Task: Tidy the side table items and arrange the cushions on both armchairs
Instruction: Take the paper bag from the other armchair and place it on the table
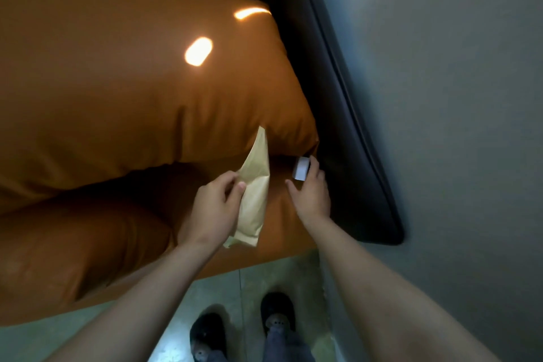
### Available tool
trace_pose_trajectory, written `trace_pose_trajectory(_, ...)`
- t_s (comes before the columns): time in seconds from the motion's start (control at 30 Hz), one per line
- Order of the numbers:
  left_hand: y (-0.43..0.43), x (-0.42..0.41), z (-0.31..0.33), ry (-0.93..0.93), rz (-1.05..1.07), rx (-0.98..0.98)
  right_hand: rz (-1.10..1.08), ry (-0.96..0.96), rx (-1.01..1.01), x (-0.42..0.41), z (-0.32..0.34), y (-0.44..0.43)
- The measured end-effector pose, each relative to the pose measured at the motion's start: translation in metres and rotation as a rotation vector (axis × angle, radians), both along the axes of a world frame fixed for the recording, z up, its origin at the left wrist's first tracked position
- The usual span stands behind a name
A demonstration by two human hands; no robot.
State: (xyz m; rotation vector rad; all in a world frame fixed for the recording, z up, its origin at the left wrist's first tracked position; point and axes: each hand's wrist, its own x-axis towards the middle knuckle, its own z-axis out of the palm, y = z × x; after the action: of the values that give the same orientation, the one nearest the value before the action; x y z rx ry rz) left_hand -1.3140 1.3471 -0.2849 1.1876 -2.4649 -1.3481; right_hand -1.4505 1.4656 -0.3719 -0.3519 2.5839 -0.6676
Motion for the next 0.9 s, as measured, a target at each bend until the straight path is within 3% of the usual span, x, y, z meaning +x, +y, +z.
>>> trace_pose_trajectory(0.2,0.001,0.002,-0.002,0.003,0.027,0.036,0.055,0.039,0.092,-0.017,-0.011,-0.017)
trace_pose_trajectory(0.43,0.000,0.010,0.006,0.007,0.028,0.040,-0.036,0.019,-0.029,-0.017,-0.011,-0.010)
trace_pose_trajectory(0.73,0.005,0.013,0.050,-0.008,0.012,-0.035,0.078,-0.045,-0.153,0.015,0.052,0.012)
trace_pose_trajectory(0.9,-0.005,0.037,0.097,-0.089,0.017,-0.122,0.222,0.041,-0.149,0.025,0.114,0.009)
